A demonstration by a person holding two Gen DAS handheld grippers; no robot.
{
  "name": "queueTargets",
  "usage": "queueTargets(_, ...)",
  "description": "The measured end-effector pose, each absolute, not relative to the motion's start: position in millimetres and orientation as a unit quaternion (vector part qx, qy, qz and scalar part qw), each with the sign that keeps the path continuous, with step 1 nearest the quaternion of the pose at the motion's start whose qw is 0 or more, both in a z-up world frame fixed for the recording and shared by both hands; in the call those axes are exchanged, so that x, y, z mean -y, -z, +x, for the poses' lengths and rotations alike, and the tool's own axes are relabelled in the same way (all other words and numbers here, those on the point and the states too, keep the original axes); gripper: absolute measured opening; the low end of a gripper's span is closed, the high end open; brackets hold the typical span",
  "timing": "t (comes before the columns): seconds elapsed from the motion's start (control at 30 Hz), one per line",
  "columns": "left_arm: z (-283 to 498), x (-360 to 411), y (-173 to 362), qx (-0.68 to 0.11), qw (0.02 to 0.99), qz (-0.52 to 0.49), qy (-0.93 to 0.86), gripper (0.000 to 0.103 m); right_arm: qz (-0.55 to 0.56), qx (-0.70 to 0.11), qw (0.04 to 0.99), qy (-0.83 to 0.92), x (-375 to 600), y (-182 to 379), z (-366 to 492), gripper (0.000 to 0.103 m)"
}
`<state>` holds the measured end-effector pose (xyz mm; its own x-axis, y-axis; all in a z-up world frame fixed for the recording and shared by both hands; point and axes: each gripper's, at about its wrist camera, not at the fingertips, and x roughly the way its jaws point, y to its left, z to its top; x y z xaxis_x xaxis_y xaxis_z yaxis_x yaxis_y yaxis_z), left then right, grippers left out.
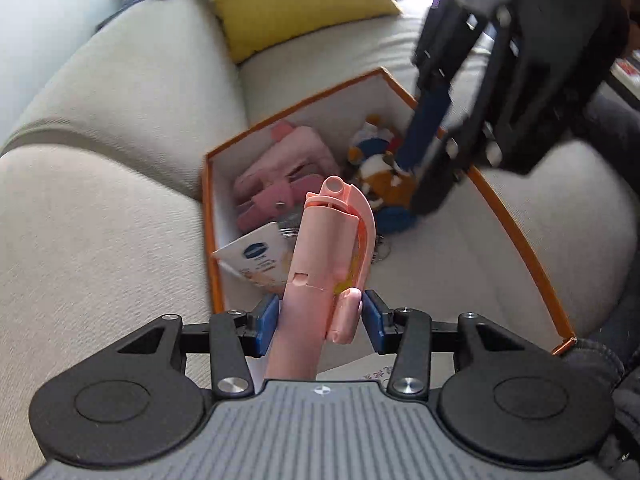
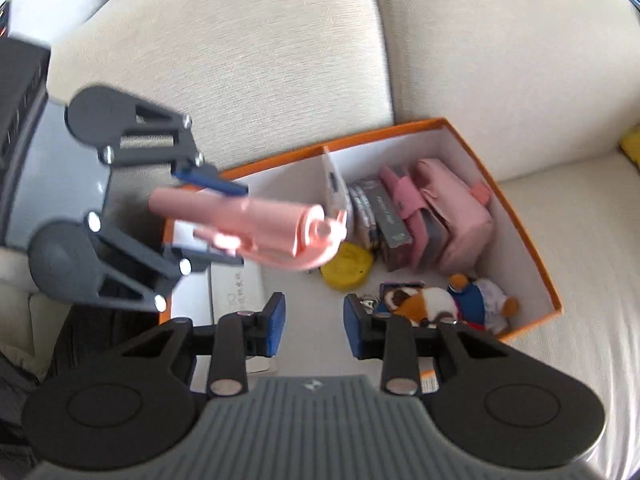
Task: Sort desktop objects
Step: 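Lower the white box into the orange box and open the right tool, then lower the pink selfie stick onto the white box and open the left tool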
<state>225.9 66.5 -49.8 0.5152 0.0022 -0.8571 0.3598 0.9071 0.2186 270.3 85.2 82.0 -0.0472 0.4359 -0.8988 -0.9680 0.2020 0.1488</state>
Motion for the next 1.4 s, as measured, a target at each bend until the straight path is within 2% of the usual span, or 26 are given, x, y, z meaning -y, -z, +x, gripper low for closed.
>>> queueTargets(0.13,230,-61,63,-0.496,0.829,0.21,0.152,0.052,-0.275,-0.455,0.642,-0.552,-88,-87,274,0.035)
queueTargets(0.27,239,-63,72,-0.518,0.803,0.201,0.218,0.053,-0.275,-0.463,0.618,-0.573,-101,-75,274,0.048)
queueTargets(0.47,232,-55,81,-0.509,0.777,0.25,0.273,0.053,-0.337,-0.469,0.565,-0.59,-126,-39,271,0.048)
queueTargets(0.63,236,-49,93,-0.509,0.753,0.28,0.307,0.052,-0.361,-0.503,0.514,-0.593,-135,-15,276,0.052)
queueTargets(0.8,241,-52,102,-0.518,0.731,0.287,0.339,0.052,-0.344,-0.534,0.505,-0.584,-135,-5,281,0.047)
queueTargets(0.9,243,-56,111,-0.531,0.716,0.291,0.346,0.053,-0.335,-0.538,0.51,-0.582,-135,-5,284,0.036)
queueTargets(1.13,248,-61,120,-0.537,0.715,0.275,0.353,0.053,-0.337,-0.554,0.509,-0.566,-142,4,283,0.042)
queueTargets(1.4,244,-69,115,-0.545,0.73,0.258,0.322,0.057,-0.334,-0.577,0.507,-0.546,-139,10,285,0.04)
